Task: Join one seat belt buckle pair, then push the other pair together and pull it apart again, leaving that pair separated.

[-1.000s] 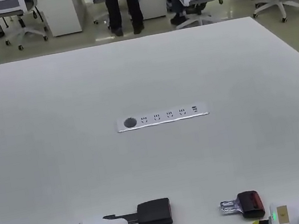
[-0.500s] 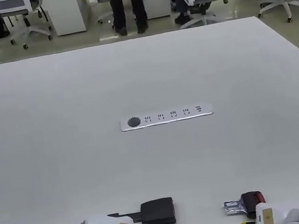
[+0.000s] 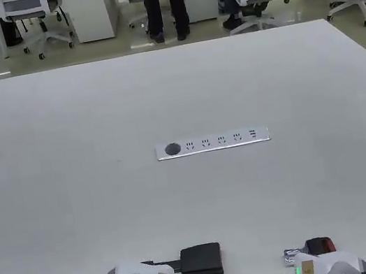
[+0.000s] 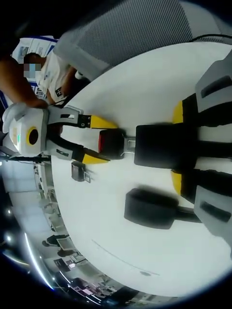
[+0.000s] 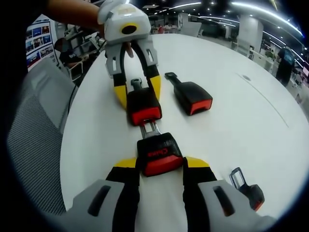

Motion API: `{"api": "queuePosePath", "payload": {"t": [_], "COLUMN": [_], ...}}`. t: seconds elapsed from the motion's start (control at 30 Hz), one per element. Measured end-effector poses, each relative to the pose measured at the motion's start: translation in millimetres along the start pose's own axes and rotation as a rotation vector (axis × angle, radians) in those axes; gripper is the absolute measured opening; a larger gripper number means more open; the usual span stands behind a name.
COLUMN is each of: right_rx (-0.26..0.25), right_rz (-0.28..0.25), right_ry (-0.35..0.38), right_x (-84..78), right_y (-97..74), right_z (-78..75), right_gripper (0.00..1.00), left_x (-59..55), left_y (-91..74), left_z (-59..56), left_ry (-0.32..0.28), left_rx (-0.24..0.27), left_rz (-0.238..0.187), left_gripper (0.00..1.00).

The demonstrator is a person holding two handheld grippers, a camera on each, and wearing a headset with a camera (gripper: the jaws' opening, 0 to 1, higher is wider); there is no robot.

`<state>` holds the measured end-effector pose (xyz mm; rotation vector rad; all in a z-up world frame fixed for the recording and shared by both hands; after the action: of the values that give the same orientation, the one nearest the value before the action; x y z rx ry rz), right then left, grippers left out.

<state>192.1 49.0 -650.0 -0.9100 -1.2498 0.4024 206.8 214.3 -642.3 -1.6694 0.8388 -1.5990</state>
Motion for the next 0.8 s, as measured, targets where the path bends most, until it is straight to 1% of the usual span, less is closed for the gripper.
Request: {"api": "queuePosePath", "payload": {"t": [0.07, 0.13, 0.17, 0.27, 0.4, 0.5, 0.63, 0.67, 0.7, 0.8], "right_rx": [0.007, 0.004, 0.005, 0.014, 0.016, 0.016, 0.018, 0.028, 0.029, 0.018], "right_rz": [-0.008, -0.003, 0.000, -0.009, -0.010, -0.023, -0.022, -0.034, -0.039, -0.036], "right_ry": [-0.003, -0.011, -0.017, -0.002, -0.004, 0.009, 0.016, 0.040, 0.042, 0.027], "right_x": [3.7, 6.7, 6.3, 4.8, 5.2, 6.0, 8.5, 11.4, 13.0, 16.1], "right_y": [3.2, 7.0, 7.0, 6.1, 7.3, 8.2, 10.1, 12.3, 13.8, 15.5], "right_z": [2.1, 3.9, 4.1, 2.1, 2.5, 3.5, 4.4, 5.9, 7.0, 6.7], "right_gripper": [0.33, 0.33, 0.33, 0.33, 0.33, 0.32, 0.32, 0.32, 0.32, 0.32], "left_x": [-0.1, 0.1, -0.8, -1.0, -1.1, -0.7, 0.0, 0.2, 0.8, 1.1], "left_y": [0.1, -0.3, -0.6, -1.0, -0.8, -0.4, -0.3, -0.2, 0.1, 0.1], "left_z": [0.4, 0.5, 0.8, 0.8, 1.1, 1.5, 2.0, 2.0, 2.4, 3.0], "left_ry": [0.003, 0.007, 0.005, 0.009, 0.015, 0.019, 0.028, 0.031, 0.034, 0.042], "left_rx": [-0.002, -0.006, -0.007, -0.008, -0.008, -0.013, -0.019, -0.022, -0.026, -0.034], "left_rz": [0.003, 0.004, 0.003, 0.002, 0.010, 0.014, 0.024, 0.027, 0.033, 0.043], "left_gripper": [0.34, 0.34, 0.34, 0.34, 0.34, 0.34, 0.33, 0.33, 0.33, 0.33]}}
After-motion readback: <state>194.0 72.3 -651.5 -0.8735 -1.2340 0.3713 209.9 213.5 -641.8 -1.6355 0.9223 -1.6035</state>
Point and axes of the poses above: the centre of the closed fingertips' face, and the gripper's own axes: y roughly forward along the fingers, z roughly to its left, x roughly out of its top, the point moved 6 cm from there along -y, roughly backward along the fingers, and after that the axes turned 3 degrees about z, right-handed, at the moved point
